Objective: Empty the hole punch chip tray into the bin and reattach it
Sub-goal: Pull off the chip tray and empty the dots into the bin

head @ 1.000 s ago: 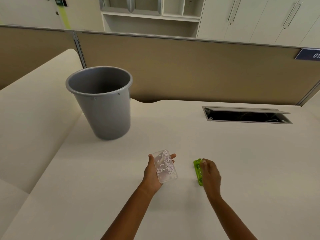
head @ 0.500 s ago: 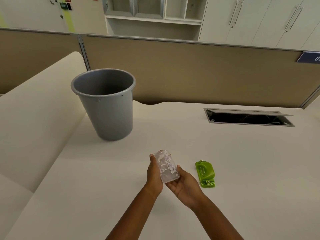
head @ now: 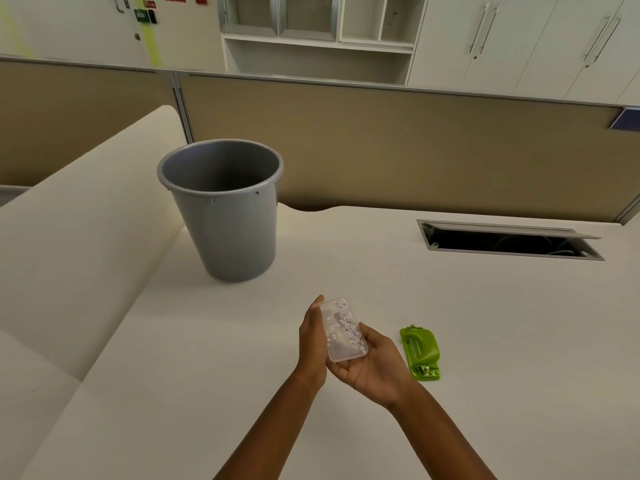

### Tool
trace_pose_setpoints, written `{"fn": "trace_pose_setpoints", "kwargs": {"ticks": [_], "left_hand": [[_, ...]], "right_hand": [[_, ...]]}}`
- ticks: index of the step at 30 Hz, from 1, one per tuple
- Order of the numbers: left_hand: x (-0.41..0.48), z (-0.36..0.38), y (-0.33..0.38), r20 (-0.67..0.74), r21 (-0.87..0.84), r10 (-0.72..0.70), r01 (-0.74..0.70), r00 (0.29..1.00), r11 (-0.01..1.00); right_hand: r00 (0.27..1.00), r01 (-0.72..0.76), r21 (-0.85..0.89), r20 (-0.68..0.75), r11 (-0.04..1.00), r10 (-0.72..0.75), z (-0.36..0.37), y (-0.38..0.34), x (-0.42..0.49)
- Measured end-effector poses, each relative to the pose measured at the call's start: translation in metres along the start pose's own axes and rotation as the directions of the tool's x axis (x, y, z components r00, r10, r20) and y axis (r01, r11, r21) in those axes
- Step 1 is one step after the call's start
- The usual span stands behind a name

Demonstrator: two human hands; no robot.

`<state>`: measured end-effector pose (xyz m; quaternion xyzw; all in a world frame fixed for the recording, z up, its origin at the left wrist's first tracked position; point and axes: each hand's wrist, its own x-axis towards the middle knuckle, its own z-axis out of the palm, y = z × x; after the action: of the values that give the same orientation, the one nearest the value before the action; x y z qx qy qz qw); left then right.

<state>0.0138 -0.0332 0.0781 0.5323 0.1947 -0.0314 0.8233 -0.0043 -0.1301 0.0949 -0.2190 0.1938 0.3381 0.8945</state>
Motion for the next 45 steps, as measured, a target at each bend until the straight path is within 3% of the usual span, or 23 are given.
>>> {"fn": "trace_pose_setpoints", "kwargs": {"ticks": [7,10,12,15,18,20,22,28,35,39,45], "left_hand": [[0.010,-0.010,0.022,-0.013,0.068,0.031,-0.030,0.999,0.997],[0.023,-0.018,0.039,-0.115,0.176,0.136,-0.115,0.984,0.978],[0.035,-0.028,0.057,-0.217,0.326,0.296,-0.217,0.930,0.920],[0.053,-0.048,0.097,-0.330,0.491,0.526,-0.333,0.784,0.805],[0.071,-0.067,0.139,-0.307,0.635,0.697,-0.406,0.648,0.657],[0.083,-0.077,0.164,-0.257,0.700,0.753,-0.420,0.606,0.578],[0.094,-0.084,0.184,-0.203,0.753,0.758,-0.395,0.620,0.525],[0.123,-0.093,0.217,-0.112,0.876,0.643,-0.230,0.758,0.423],[0.127,-0.095,0.220,-0.111,0.903,0.603,-0.174,0.790,0.393],[0.127,-0.093,0.221,-0.126,0.893,0.607,-0.177,0.785,0.414],[0.127,-0.093,0.217,-0.127,0.902,0.612,-0.166,0.781,0.399]], "right_hand": [[0.999,-0.019,-0.033,0.037,0.999,0.020,0.018,-0.006,0.013],[0.997,-0.032,-0.066,0.071,0.997,0.037,0.032,-0.012,0.022],[0.997,-0.020,-0.094,0.074,0.995,0.027,0.045,-0.017,0.030],[0.996,0.006,-0.118,0.088,0.993,0.004,0.070,-0.027,0.042],[0.992,0.042,-0.164,0.122,0.986,-0.022,0.102,-0.039,0.054],[0.988,0.076,-0.205,0.147,0.976,-0.046,0.126,-0.047,0.063],[0.985,0.103,-0.253,0.163,0.962,-0.063,0.149,-0.053,0.072],[0.983,0.143,-0.323,0.154,0.935,-0.097,0.217,-0.063,0.108],[0.982,0.191,-0.443,0.080,0.876,-0.173,0.267,-0.060,0.146],[0.970,0.196,-0.638,0.015,0.745,-0.242,0.283,-0.056,0.166],[0.925,0.197,-0.945,0.092,0.260,-0.369,0.298,-0.038,0.185]]}}
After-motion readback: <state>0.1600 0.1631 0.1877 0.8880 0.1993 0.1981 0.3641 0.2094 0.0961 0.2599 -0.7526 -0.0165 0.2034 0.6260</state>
